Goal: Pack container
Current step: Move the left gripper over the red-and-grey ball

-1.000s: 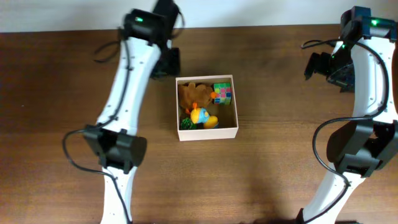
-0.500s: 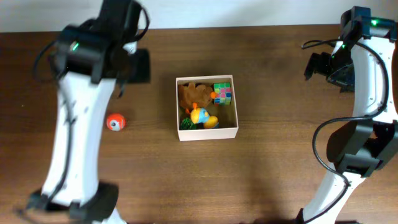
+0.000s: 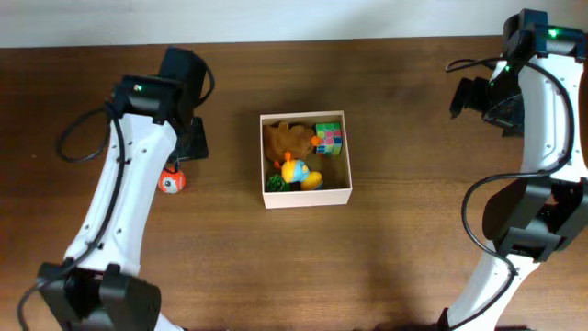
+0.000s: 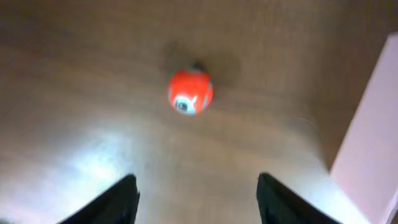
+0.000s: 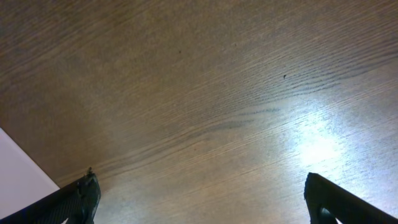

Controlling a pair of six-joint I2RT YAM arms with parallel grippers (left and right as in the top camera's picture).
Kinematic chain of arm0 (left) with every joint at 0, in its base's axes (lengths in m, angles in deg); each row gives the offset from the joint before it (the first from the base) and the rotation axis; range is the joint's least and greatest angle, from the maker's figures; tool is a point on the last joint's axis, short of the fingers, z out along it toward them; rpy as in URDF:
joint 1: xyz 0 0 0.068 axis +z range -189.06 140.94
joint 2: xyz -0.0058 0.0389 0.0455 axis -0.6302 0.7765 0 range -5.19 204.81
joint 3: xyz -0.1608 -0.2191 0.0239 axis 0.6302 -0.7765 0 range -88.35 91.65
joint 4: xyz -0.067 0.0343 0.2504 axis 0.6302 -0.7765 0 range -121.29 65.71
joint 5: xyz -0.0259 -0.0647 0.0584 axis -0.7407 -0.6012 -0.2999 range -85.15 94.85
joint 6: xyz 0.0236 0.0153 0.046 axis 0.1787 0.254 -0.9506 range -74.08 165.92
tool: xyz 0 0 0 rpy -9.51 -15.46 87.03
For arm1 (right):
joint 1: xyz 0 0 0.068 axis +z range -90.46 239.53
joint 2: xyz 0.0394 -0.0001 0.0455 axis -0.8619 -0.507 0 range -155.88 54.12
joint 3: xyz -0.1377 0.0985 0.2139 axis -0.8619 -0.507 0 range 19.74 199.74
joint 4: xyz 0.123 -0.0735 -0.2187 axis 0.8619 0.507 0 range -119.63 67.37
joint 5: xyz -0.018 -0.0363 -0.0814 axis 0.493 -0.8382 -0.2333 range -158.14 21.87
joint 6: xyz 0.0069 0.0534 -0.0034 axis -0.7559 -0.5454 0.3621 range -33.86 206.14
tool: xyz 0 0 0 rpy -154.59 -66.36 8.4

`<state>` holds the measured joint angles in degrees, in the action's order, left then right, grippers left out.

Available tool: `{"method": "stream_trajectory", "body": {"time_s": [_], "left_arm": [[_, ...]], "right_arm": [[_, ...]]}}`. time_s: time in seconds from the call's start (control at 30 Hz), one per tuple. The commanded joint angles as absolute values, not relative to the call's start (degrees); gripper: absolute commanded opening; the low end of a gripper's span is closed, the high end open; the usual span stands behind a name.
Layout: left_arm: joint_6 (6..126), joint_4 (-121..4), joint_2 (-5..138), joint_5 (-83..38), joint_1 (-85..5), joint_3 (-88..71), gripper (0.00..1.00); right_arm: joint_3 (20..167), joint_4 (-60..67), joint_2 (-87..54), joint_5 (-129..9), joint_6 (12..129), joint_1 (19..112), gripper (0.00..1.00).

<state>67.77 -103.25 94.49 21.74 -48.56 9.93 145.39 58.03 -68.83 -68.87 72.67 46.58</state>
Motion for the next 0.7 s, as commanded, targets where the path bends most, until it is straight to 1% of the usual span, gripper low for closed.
{"method": "stream_trajectory", "body": {"time_s": [0.0, 0.17, 0.27, 0.3, 0.37, 0.4, 0.47, 0.67], "left_arm": [[63.09, -98.24, 94.21, 16.95, -44.78, 5.39, 0.64], [59.01, -90.66, 94.21, 11.53, -39.49, 0.73, 0.64], [57.15, -87.64, 94.21, 11.01, -37.28, -1.87, 0.7], [56.16, -86.99, 94.21, 10.98, -36.89, -2.57, 0.74], [53.65, -85.96, 94.21, 10.96, -36.54, -4.01, 0.85], [52.65, -85.63, 94.21, 10.98, -36.54, -4.56, 0.93], [51.14, -84.71, 94.21, 10.74, -36.54, -5.78, 1.0], [49.59, -82.37, 94.23, 10.17, -36.54, -7.62, 1.0]], "right_arm": [[146.17, 58.03, -68.37, -68.76, 72.56, 46.39, 0.99], [146.17, 58.01, -68.37, -68.76, 72.56, 46.39, 0.99], [146.17, 58.03, -68.37, -68.76, 72.56, 46.39, 0.99], [146.17, 58.03, -68.37, -68.76, 72.56, 46.39, 0.99], [146.17, 58.03, -68.37, -68.76, 72.56, 46.39, 0.99], [146.17, 58.01, -68.37, -68.76, 72.56, 46.39, 0.99], [146.17, 58.03, -68.37, -68.76, 72.56, 46.39, 0.99], [146.17, 58.01, -68.37, -68.76, 72.56, 46.39, 0.99]]}}
